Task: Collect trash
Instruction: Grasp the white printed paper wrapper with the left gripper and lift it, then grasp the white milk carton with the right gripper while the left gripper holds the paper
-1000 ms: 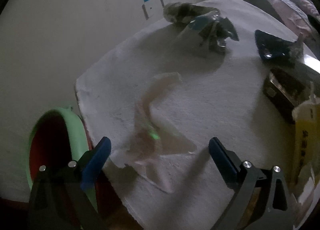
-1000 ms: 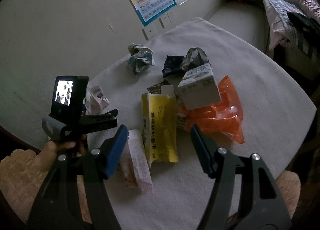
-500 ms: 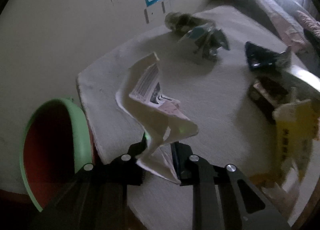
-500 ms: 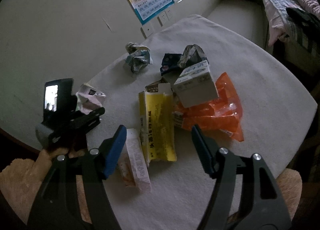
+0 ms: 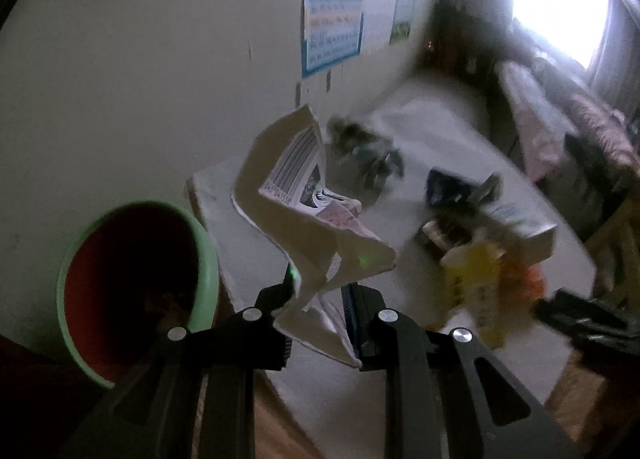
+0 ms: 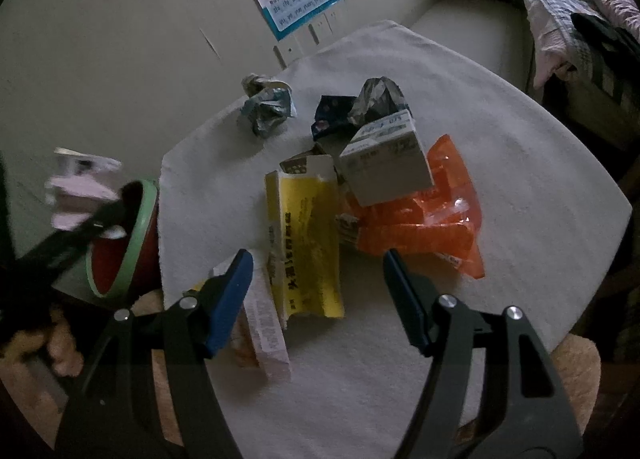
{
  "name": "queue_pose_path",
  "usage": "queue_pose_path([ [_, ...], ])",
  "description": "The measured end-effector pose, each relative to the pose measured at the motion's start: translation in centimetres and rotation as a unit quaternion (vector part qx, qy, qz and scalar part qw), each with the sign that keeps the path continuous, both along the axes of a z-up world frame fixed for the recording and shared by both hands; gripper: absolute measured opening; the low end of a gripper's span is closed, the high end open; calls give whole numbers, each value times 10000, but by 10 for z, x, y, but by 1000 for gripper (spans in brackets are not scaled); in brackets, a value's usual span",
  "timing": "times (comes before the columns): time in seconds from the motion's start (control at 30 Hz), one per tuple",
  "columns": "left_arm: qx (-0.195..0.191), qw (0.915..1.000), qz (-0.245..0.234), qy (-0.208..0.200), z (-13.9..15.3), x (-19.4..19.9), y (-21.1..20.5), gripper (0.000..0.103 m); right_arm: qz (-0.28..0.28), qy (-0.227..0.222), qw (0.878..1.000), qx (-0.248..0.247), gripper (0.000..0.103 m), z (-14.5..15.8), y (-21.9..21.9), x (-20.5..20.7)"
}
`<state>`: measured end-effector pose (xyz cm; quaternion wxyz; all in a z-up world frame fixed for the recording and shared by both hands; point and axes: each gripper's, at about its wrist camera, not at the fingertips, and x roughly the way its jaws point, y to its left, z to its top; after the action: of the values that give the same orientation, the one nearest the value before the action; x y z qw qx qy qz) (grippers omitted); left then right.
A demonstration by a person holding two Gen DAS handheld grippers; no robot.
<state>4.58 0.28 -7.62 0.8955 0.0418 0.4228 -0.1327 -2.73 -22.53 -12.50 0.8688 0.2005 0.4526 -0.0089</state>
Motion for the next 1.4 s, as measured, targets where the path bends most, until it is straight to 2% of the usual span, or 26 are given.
queue_pose_path([
  [0.13,-24,9996,-79,-284,15,-14,-1,19,-14,-5,9999,-128,66,2,1,1],
  [0.23,-171,9993,-109,-305,21,-18,1,19,-120,-154,9993,-329,66,13,-6,2],
  [0.33,-124,9990,-156,-398,22,-19,0,19,-242,-201,9976,-625,66,22,-19,11],
  [0.4,-193,9988,-169,-418,25,-20,1,19,-342,-175,9952,-902,66,25,-29,21],
  [0.57,-283,9983,-184,-479,27,-22,4,19,-266,-110,9937,-1085,66,34,-50,62],
  [0.7,-334,9985,-134,-402,26,-22,9,19,202,406,9906,-1289,66,20,-56,124],
  [0.9,-339,9989,46,-319,23,-24,21,19,726,1244,9787,-1460,66,-26,-53,175],
  [1.0,-325,9991,106,-269,20,-23,25,19,779,1396,9771,-1402,66,-40,-55,182],
  [1.03,-314,9992,117,-239,18,-22,26,19,774,1407,9777,-1353,62,-43,-56,182],
  [1.07,-310,9992,115,-209,17,-22,26,19,760,1387,9786,-1318,53,-44,-58,181],
  [1.1,-321,9993,105,-163,15,-21,25,19,736,1346,9798,-1280,52,-44,-59,179],
  [1.27,-301,9994,51,-144,14,-20,20,19,733,1288,9851,-874,52,-40,-63,165],
  [1.3,-297,9995,37,-141,14,-20,19,19,703,1263,9856,-873,52,-37,-64,161],
  [1.37,-294,9995,2,-123,14,-19,17,19,634,1195,9872,-844,67,-29,-63,153],
  [1.4,-288,9995,-8,-119,14,-18,17,19,574,1118,9887,-824,70,-24,-64,147],
])
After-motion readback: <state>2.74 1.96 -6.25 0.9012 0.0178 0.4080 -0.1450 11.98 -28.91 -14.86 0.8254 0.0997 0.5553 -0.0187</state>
